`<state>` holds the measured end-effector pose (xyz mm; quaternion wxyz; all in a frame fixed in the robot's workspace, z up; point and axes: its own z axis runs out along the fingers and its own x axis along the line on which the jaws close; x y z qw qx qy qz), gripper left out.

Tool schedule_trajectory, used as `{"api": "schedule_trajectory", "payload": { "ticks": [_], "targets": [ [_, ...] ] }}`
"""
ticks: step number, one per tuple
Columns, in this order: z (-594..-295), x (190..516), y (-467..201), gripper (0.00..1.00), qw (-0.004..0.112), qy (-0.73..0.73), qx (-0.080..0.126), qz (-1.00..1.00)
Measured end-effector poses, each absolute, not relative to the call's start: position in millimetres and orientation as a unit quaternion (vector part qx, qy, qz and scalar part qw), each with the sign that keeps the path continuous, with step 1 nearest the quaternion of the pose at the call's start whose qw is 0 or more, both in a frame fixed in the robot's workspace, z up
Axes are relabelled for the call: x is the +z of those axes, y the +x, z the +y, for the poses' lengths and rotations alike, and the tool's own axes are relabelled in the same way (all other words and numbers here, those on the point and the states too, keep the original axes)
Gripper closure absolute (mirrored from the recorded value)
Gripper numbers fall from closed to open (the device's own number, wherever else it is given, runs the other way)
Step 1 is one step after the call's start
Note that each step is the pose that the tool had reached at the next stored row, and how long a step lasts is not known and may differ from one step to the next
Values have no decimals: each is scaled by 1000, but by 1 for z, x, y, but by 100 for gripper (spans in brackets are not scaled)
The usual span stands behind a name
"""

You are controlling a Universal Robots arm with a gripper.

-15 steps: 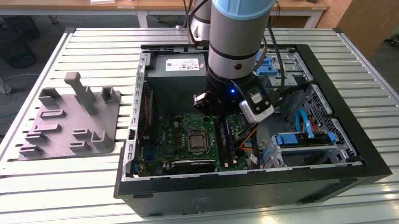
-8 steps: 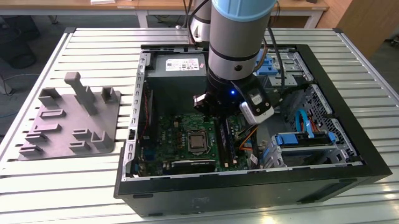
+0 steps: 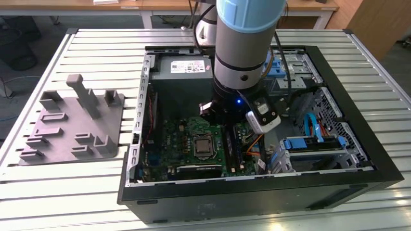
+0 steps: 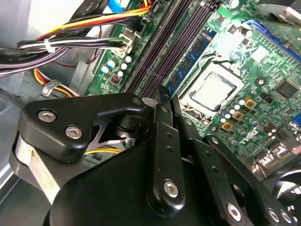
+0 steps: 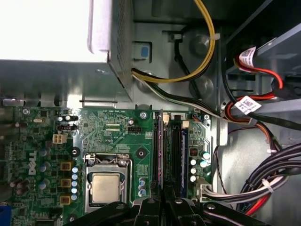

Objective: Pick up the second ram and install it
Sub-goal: 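Insert the second ram into the second slot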

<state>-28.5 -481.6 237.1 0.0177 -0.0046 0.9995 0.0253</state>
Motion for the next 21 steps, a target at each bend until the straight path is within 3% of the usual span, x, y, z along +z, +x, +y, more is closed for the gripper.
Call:
{"api": "schedule_trajectory", "payload": {
  "ticks": [21],
  "targets": [
    [-500,220,-29,86,18,18,21,999]
  ]
}}
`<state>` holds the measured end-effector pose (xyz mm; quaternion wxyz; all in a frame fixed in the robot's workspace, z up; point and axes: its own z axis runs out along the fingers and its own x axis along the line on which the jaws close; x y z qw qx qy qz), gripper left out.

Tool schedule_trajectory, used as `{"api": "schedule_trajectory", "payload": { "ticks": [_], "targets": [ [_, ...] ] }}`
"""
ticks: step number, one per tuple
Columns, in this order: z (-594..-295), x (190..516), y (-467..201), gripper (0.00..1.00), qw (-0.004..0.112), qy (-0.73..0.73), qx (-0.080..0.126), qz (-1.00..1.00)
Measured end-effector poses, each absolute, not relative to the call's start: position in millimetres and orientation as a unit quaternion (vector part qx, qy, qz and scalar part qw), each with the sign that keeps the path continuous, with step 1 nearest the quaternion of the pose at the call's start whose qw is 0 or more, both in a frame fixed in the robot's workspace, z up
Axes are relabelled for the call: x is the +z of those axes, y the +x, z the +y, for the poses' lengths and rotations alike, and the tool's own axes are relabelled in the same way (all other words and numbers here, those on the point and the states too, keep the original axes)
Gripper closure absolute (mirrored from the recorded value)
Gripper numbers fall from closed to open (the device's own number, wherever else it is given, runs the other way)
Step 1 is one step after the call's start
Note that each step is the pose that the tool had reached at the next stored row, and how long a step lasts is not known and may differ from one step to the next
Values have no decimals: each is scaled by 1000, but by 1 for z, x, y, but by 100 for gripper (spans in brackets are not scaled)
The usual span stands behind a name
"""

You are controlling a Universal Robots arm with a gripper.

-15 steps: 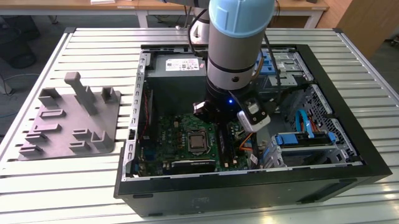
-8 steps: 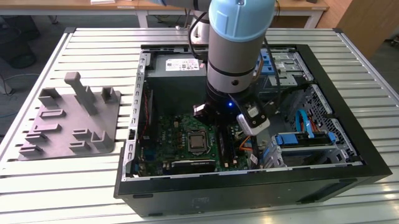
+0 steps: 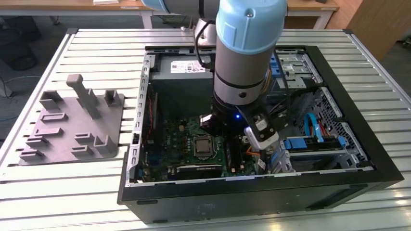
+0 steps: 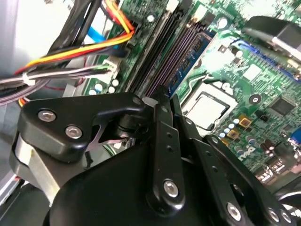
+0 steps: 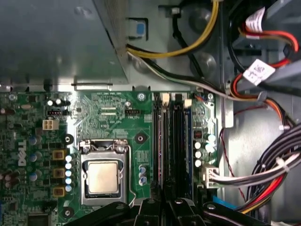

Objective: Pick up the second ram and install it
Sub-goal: 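Insert the second ram into the second slot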

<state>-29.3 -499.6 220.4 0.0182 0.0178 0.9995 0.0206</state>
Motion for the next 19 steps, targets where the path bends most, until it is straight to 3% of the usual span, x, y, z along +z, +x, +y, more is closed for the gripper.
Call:
{"api": "schedule_trajectory", "payload": {
  "ticks": [19],
  "targets": [
    [-496,216,-26,86,19,37,20,999]
  ]
}}
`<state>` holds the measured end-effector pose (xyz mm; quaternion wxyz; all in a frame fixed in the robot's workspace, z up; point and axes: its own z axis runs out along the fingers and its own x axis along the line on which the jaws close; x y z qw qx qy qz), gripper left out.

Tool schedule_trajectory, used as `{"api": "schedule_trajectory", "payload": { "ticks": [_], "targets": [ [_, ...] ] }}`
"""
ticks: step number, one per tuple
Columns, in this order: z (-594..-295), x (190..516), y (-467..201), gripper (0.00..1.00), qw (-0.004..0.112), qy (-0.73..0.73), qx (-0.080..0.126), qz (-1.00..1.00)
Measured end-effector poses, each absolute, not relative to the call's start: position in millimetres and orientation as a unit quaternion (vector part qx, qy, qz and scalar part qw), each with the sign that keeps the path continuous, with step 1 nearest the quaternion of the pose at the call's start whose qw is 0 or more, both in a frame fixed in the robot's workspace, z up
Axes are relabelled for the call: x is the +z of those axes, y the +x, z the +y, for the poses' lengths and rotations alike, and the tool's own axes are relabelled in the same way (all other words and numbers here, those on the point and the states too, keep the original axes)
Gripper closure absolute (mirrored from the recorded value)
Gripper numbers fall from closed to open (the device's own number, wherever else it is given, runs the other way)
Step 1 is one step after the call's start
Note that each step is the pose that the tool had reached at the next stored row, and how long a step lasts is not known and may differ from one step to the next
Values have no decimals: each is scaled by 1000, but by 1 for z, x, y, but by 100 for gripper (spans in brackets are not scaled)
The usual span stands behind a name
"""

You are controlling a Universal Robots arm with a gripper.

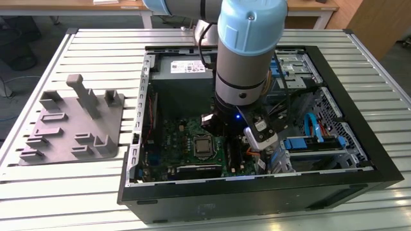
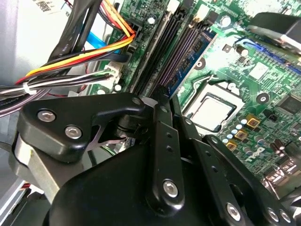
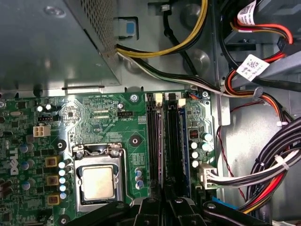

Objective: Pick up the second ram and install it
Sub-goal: 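Insert the second ram into the second slot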

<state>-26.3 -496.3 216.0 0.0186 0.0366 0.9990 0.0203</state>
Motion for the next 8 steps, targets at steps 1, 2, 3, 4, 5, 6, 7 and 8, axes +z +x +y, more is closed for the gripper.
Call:
{"api": "schedule_trajectory", "payload": {
  "ticks": [1,2,3,4,5,6,7,8],
  "targets": [
    [-496,216,-26,86,19,37,20,999],
    [-495,216,-26,86,19,37,20,999],
    [-494,215,-26,86,19,37,20,999],
    [-494,215,-26,86,19,36,20,999],
    [-494,215,-26,86,19,36,20,999],
    [-494,215,-26,86,19,36,20,999],
    [-494,215,-26,86,19,36,20,999],
    [-494,215,-26,86,19,36,20,999]
  ]
}}
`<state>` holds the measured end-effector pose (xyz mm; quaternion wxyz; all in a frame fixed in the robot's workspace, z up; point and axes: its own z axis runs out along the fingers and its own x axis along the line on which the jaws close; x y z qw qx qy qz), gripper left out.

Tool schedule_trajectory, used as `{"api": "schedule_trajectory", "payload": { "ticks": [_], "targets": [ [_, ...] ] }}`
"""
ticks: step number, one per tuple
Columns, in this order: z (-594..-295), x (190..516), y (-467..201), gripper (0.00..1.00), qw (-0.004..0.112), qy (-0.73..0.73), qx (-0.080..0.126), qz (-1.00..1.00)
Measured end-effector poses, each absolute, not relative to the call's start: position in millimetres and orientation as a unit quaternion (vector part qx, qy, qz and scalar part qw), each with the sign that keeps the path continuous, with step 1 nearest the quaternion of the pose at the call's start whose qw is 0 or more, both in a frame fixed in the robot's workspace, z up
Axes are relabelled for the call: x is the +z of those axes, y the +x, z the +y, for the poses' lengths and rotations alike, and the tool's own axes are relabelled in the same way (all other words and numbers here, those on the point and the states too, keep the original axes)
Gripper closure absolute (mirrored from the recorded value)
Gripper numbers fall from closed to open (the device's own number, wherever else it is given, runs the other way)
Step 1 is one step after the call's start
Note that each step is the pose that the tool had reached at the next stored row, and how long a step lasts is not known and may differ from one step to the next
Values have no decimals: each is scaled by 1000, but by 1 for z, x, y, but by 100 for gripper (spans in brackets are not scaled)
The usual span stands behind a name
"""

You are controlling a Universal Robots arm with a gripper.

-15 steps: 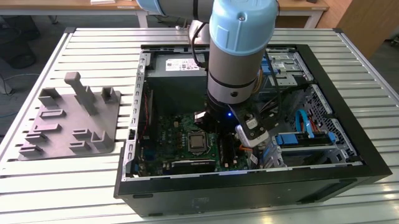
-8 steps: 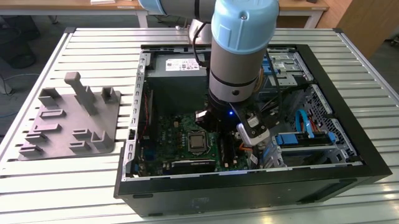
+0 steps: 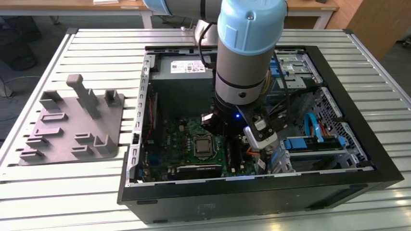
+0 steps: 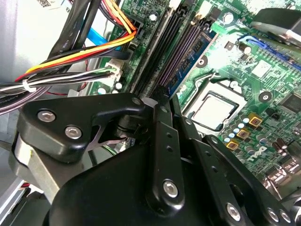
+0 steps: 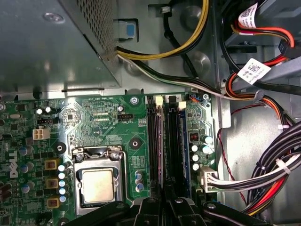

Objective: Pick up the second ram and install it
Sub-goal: 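Insert the second ram into the second slot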

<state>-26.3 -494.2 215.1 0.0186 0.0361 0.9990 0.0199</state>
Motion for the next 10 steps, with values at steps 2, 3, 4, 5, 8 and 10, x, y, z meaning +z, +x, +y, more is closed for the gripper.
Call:
{"api": "schedule_trajectory", "payload": {
  "ticks": [2,3,4,5,8,10],
  "targets": [
    [-494,215,-26,86,19,36,19,999],
    [-494,215,-26,86,19,36,19,999],
    [-494,215,-26,86,19,35,18,999],
    [-494,215,-26,86,19,35,18,999],
    [-494,214,-26,86,19,35,16,999],
    [-494,213,-26,86,19,35,16,999]
  ]
}}
